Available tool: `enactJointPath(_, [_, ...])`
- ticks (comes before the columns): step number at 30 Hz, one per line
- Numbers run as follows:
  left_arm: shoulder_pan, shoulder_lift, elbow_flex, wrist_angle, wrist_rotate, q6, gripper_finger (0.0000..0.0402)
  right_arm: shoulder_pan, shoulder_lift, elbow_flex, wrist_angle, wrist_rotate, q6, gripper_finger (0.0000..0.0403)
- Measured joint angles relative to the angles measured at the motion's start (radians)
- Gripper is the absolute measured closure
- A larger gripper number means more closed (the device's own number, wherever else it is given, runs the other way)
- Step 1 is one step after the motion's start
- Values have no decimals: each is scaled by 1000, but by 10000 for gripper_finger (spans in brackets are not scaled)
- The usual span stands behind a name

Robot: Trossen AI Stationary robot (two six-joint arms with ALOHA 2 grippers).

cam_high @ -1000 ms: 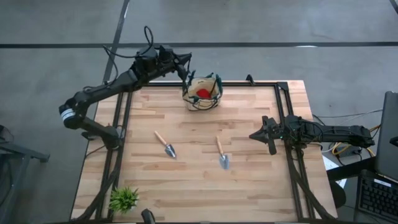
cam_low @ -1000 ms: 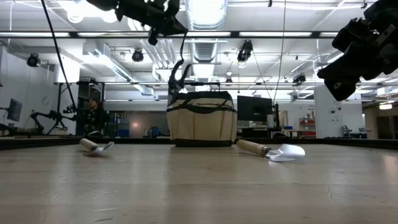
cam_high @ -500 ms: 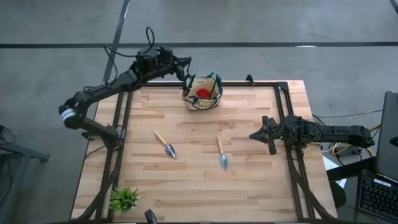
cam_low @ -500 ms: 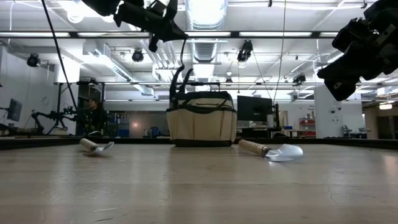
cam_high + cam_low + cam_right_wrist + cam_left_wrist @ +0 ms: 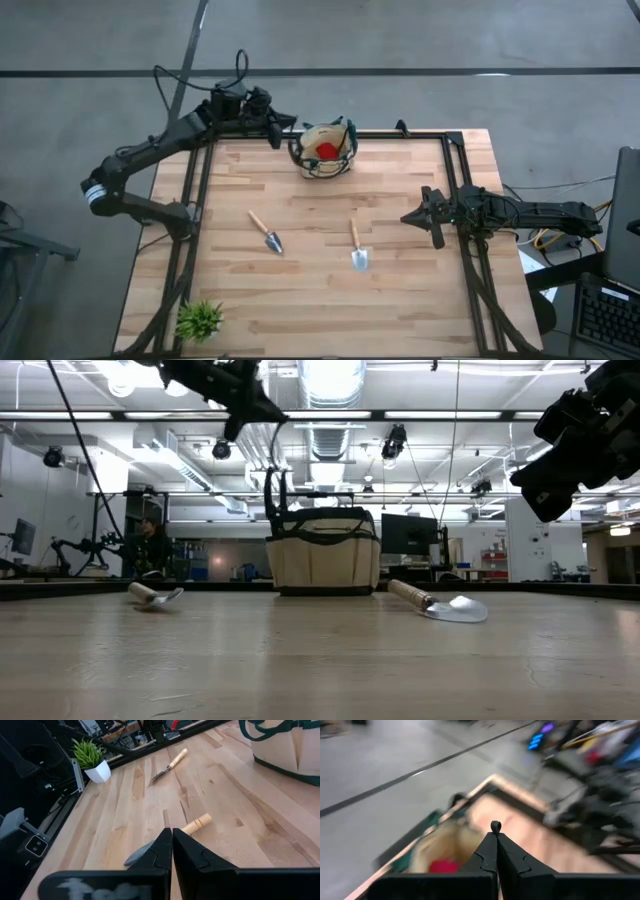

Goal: Pick & Place Garden tools in Gardening bag
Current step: Put the shear scissors into the gardening bag

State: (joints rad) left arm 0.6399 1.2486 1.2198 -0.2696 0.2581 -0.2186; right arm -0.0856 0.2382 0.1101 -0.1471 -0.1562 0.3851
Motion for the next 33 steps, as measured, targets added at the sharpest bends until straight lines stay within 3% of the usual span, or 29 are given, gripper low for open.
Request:
enactJointPath(5, [0, -47, 0, -155, -181, 22, 401, 0, 0, 0, 0, 0, 0, 394])
enactJointPath(11, [0, -92, 1, -151, -205, 19, 401, 0, 0, 0, 0, 0, 0, 394])
enactJointPath(21, [-5, 17, 1, -69, -163, -29, 402, 0, 0, 0, 0, 0, 0, 394])
enactJointPath(27, [-20, 96, 1, 79, -46, -91, 401, 0, 0, 0, 0, 0, 0, 394])
enactJointPath(33, [-21, 122, -5, 27, -43, -72, 401, 0, 0, 0, 0, 0, 0, 394])
